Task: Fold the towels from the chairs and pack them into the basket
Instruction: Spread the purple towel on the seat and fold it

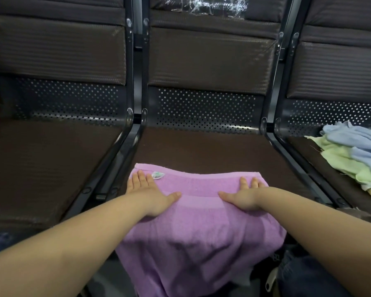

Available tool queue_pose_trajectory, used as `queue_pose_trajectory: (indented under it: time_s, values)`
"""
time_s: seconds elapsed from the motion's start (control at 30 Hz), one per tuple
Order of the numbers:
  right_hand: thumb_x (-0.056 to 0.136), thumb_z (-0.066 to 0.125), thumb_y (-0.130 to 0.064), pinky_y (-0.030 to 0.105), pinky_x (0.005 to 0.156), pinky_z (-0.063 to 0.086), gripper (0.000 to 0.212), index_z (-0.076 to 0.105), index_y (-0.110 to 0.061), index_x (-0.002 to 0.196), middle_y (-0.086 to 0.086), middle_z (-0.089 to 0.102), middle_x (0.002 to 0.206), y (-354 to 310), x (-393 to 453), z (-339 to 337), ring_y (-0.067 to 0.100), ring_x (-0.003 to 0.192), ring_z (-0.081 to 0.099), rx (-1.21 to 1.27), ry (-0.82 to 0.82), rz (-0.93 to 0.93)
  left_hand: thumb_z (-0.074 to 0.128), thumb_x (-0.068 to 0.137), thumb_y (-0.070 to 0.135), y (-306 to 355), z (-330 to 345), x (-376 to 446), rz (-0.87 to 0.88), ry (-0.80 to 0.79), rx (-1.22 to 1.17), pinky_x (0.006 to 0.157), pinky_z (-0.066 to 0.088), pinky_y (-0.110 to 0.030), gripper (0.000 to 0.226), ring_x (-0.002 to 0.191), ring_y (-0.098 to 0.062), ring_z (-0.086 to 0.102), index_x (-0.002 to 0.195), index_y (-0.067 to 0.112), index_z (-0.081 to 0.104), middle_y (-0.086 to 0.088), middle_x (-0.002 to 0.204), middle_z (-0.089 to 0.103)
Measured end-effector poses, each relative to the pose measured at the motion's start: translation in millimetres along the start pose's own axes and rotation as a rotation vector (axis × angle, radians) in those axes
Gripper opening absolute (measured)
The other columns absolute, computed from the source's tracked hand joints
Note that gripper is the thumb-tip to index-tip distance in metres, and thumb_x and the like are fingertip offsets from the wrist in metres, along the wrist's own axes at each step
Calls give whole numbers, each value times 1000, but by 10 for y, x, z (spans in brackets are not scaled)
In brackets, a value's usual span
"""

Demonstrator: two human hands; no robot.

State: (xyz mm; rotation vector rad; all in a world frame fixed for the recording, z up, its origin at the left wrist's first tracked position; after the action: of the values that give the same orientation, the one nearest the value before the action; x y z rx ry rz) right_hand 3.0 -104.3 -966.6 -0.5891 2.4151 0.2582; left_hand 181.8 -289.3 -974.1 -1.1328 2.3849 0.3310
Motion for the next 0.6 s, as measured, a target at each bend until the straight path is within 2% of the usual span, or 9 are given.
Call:
queue_pose_trajectory:
  time_s: [0.3,0.6]
  values:
    - [80,20,-83,42,118,-7,100,-15,-23,151,11,-21,157,-88,527,-192,26,146,-16,42,102,-58,24,80,82,99,-233,669,5,5,-25,118,-10,-40,112,144,-29,-22,148,4,-18,-16,155,-25]
    - [81,16,-81,41,119,-6,95,-11,-23,152,9,-16,159,-295,1278,-601,23,146,-15,20,267,-145,18,81,81,198,-499,1381,78,198,-23,119,-7,-38,107,146,-26,-17,150,7,-13,-13,158,-18]
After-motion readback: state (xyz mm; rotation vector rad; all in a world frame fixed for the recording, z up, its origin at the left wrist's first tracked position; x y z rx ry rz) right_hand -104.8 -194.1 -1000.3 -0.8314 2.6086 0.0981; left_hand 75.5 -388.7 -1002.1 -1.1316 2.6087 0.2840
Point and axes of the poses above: each hand's wrist, its own x-axis towards the middle knuckle, its own z-axis out of the palm, y = z × x, the point moved 7 cm from there along x, towards the middle knuckle
